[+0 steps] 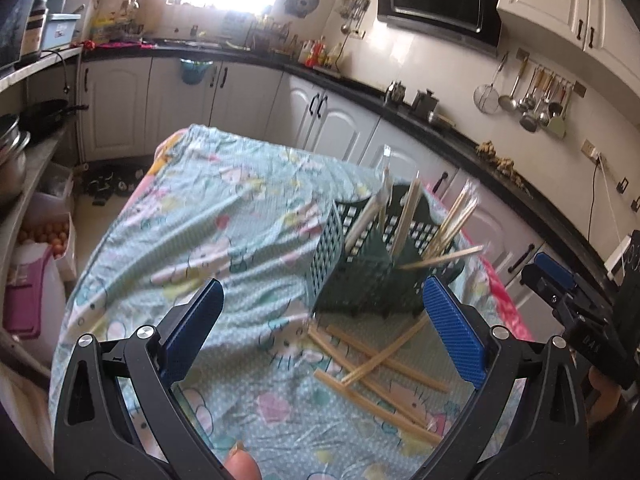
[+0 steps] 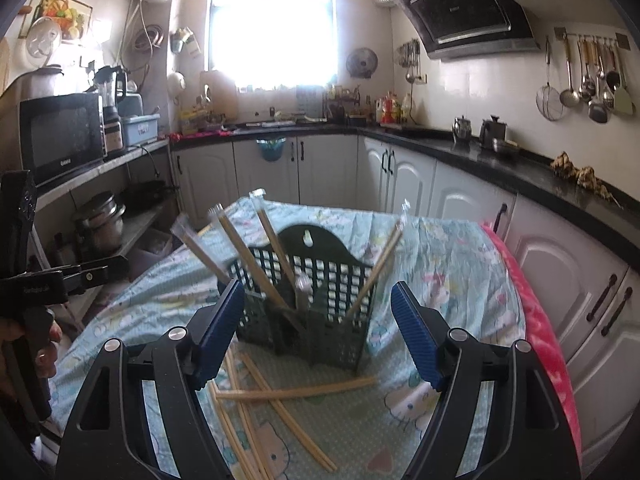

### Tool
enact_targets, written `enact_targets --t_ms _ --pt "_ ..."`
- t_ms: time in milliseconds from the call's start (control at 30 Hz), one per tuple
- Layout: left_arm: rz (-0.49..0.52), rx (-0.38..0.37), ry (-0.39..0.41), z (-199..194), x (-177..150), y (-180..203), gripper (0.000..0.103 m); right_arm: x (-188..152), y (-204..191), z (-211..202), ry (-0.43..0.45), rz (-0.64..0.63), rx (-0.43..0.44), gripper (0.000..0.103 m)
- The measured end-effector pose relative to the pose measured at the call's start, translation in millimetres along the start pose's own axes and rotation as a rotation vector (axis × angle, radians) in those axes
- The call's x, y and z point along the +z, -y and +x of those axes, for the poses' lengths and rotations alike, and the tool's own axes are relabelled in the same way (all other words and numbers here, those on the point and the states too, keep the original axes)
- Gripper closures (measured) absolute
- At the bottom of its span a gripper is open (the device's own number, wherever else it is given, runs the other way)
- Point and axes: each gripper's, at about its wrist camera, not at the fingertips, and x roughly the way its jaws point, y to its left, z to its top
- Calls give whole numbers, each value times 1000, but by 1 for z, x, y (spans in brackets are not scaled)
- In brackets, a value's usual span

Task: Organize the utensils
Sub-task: 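Pull both open tools back from the caddy toward the chopstick pile, then lower the left tool onto a chopstick and close it while the right tool grasps another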

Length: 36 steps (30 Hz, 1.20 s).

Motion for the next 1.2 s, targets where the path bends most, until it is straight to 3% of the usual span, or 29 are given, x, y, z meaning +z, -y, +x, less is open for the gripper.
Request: enact_targets --t_ms 633,833,1000,1200 --pt "-11 -12 -189 55 -39 -1 13 -46 12 27 -138 28 -20 30" --pt "-26 -20 -255 79 -49 -4 23 -58 20 42 -191 53 -32 30" --pt "-58 -29 -308 101 -53 -11 40 -69 31 60 -236 83 -44 30" --pt "-78 -26 -340 125 -54 -17 52 -82 45 86 -303 151 -50 31"
